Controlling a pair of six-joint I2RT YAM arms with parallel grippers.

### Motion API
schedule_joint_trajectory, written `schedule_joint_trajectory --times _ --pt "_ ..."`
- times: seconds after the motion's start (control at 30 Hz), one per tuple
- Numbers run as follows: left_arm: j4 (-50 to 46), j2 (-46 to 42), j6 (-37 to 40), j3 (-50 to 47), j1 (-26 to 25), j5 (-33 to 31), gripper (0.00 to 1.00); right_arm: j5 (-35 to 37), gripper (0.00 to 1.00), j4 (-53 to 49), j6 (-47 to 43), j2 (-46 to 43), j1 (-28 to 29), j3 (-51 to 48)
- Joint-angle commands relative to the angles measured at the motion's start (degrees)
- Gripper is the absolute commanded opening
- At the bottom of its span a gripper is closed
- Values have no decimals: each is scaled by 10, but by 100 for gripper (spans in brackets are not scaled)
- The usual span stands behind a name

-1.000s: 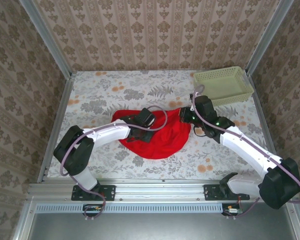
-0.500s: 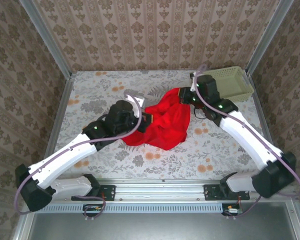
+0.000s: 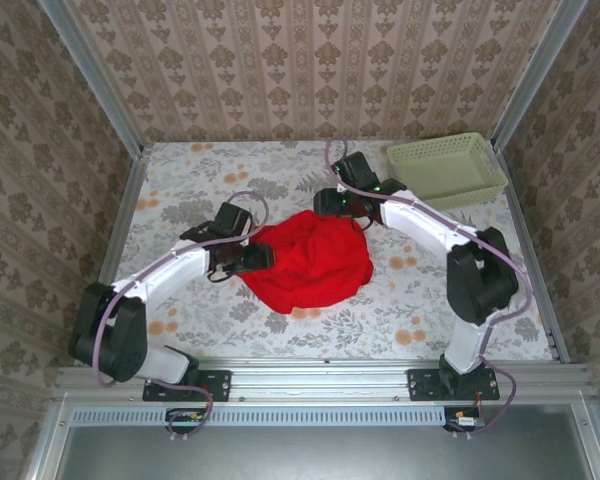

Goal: Fold the inside-out t-shirt

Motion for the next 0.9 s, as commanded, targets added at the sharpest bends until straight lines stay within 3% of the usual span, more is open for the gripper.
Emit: schedule_joint_trajectory --times 0.0,0.27,0.47,0.7,0.77,0.87 --pt "-35 -67 67 19 -24 -69 74 30 65 -19 -19 -116 20 -70" --pt "42 -106 199 11 -217 -176 93 35 62 66 85 -284 53 -291" --pt "38 0 232 48 -227 -240 93 54 61 114 137 -369 55 -400" --pt "52 99 277 87 -238 -244 96 47 61 148 161 -385 67 -452" --pt "45 127 278 105 -234 -257 93 50 61 152 161 -382 76 -454" --pt "24 167 273 137 -227 -300 81 51 61 159 161 -381 85 -455"
